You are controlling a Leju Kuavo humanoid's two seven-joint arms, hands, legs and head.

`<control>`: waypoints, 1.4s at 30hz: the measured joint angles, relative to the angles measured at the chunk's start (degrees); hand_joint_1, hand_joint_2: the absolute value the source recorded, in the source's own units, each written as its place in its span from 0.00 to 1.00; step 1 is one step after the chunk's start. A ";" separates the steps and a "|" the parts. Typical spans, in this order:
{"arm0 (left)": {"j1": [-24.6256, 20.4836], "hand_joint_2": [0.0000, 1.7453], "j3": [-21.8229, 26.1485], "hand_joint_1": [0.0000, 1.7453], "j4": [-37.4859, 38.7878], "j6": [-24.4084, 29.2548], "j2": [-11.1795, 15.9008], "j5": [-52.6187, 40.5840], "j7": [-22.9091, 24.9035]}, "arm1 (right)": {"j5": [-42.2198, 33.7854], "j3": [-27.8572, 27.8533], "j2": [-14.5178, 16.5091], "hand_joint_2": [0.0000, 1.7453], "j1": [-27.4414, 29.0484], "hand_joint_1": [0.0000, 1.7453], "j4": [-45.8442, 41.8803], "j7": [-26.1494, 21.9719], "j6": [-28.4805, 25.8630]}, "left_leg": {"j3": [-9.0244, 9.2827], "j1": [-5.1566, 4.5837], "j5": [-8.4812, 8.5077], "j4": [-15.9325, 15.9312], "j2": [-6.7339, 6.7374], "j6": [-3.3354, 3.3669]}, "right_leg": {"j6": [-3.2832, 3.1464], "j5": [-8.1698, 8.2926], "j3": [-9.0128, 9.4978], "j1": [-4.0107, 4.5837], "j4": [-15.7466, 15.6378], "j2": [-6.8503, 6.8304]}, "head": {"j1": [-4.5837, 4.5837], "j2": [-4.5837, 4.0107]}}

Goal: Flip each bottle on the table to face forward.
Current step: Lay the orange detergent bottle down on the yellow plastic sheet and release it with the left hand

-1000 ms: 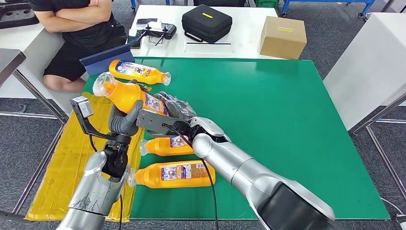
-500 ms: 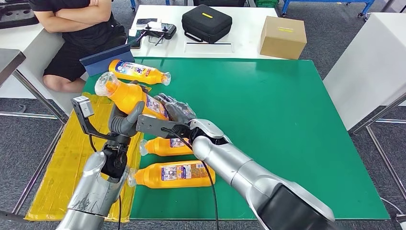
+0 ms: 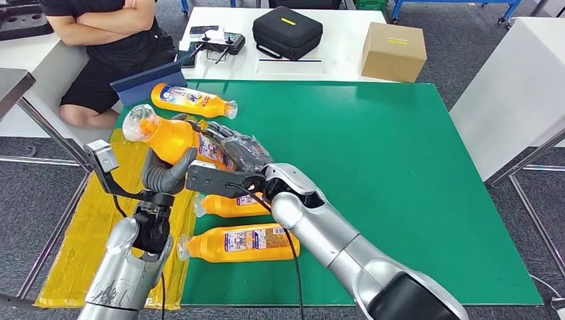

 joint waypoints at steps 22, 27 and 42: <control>4.76 1.00 5.05 1.00 -0.23 0.38 1.56 -3.24 -4.49 | -2.32 -9.38 -9.88 0.00 8.73 0.00 -35.82 -3.48 1.72 | -0.03 -0.01 0.00 0.00 -0.02 0.00 | -0.01 0.00 -0.04 0.01 -0.01 -0.04 | -0.01 0.00; 4.88 1.00 6.14 1.00 -0.64 1.75 2.31 -5.10 -5.84 | -2.66 -9.95 -11.58 0.00 9.21 0.00 -36.58 -4.40 1.93 | -0.04 0.00 0.00 -0.01 -0.02 0.00 | -0.01 0.00 -0.03 0.01 -0.01 -0.04 | -0.01 0.00; -1.23 1.00 13.93 1.00 -1.99 14.84 6.89 -27.29 -9.65 | 1.76 -13.45 -14.24 0.00 13.12 0.00 -34.88 -7.96 2.79 | -0.04 0.02 0.04 -0.01 -0.03 -0.05 | -0.01 0.00 -0.04 0.02 0.01 -0.04 | -0.01 0.00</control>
